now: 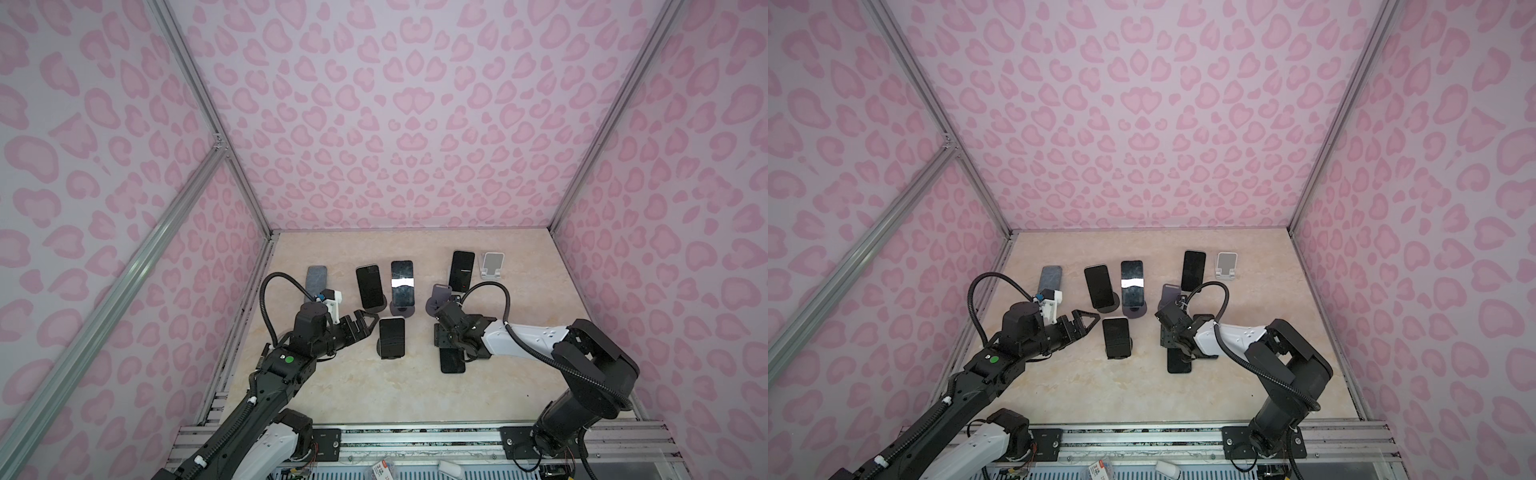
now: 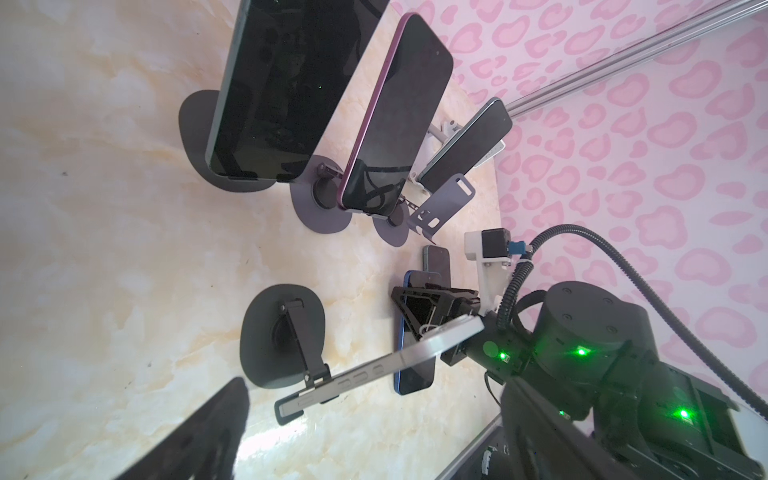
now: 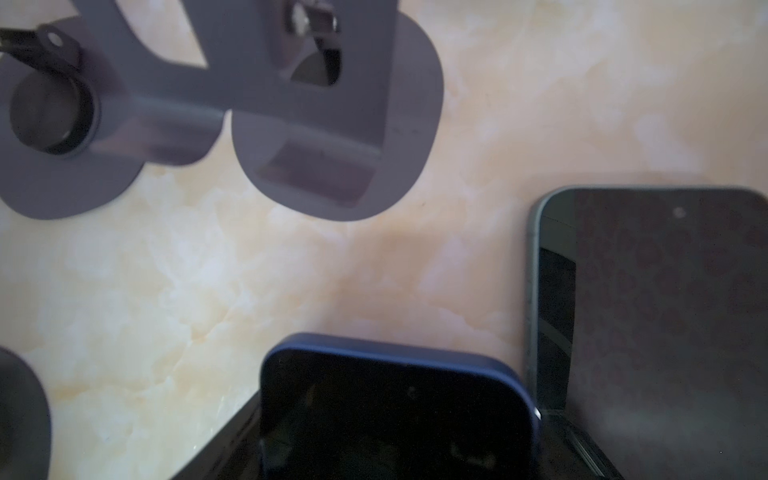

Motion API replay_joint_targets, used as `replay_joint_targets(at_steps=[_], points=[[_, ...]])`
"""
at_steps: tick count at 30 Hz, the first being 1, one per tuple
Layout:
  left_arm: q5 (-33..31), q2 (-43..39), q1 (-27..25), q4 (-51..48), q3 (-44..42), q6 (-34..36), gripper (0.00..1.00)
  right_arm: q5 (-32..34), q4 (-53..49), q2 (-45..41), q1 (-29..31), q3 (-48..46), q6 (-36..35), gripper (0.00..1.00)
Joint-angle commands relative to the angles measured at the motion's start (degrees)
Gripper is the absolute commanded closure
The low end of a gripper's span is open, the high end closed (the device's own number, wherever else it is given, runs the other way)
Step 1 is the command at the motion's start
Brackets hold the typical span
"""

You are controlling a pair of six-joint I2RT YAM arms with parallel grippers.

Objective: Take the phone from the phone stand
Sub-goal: 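Lower the blue-edged phone flat onto the table beside the lying phone, then open the right gripper and raise it off the blue-edged phone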

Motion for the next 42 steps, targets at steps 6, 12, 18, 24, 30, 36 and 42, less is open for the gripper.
replay_joint_targets(at_steps=[6, 12, 18, 24, 30, 36, 42], points=[[-0.3, 0.9, 0.0, 2.5, 0.5, 0.6, 0.03, 0.0, -1.4, 1.5, 0.0, -0.8, 1.9, 0.21], [-0.5, 0.7, 0.0, 2.8, -0.5, 0.4, 0.03, 0.0, -1.2, 0.8, 0.2, -1.4, 2.8, 0.21], [-0.4, 1.1, 0.0, 3.2, -0.4, 0.4, 0.03, 0.4, -1.8, -1.0, 0.3, -1.3, 2.5, 0.21], [-0.5, 1.6, 0.0, 3.3, 0.5, 0.7, 0.03, 1.9, -3.8, -2.1, 0.5, 0.0, 2.3, 0.20], [0.3, 2.8, 0.0, 2.2, 3.2, 1.5, 0.03, 2.4, -5.8, -4.0, 1.3, 1.2, 1.9, 0.15], [-1.3, 0.5, -0.1, 1.4, 2.9, 1.1, 0.03, 3.9, -8.9, -6.7, 1.9, 3.2, 0.8, 0.11], [-2.6, -1.2, 0.0, -1.3, 5.1, 2.2, 0.03, 5.6, -12.5, -11.5, 2.0, 5.3, 0.1, 0.10]])
